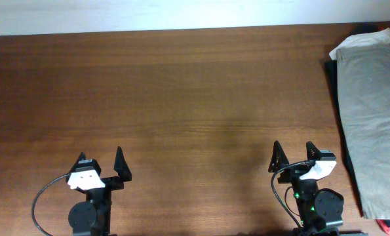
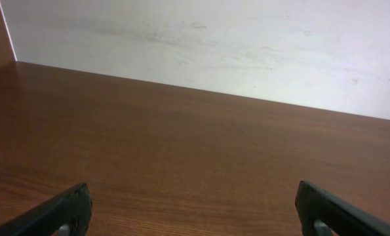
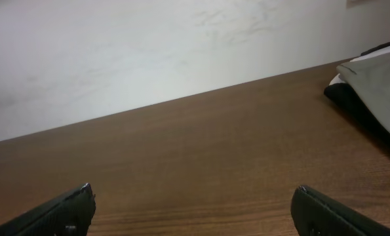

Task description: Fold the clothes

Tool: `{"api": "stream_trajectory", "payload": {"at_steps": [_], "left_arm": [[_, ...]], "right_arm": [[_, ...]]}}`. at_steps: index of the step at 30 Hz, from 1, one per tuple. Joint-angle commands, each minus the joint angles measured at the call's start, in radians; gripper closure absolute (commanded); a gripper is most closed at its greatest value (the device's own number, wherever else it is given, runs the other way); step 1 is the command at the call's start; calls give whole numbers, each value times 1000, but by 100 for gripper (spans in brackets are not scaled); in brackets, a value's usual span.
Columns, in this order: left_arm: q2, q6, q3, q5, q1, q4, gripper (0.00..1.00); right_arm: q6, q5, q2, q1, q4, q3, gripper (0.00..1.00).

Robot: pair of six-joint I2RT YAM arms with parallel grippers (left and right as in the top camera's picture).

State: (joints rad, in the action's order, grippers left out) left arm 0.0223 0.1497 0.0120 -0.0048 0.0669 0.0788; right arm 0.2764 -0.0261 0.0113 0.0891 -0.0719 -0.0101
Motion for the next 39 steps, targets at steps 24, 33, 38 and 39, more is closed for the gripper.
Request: {"api": "stream_trajectory", "payload": {"at_steps": [24, 33, 38, 39], "left_arm": [[3, -16, -3, -3, 4, 5, 1], [3, -17, -3, -3, 4, 5, 1], [3, -16, -3, -3, 4, 5, 1], [3, -17, -3, -3, 4, 5, 1]], "right_arm": [[84, 367, 3, 9, 445, -30, 1], [-186, 39, 304, 9, 437, -347, 1], [-357, -137, 771, 7, 265, -709, 1], [-410, -179, 876, 6, 198, -803, 1]]}}
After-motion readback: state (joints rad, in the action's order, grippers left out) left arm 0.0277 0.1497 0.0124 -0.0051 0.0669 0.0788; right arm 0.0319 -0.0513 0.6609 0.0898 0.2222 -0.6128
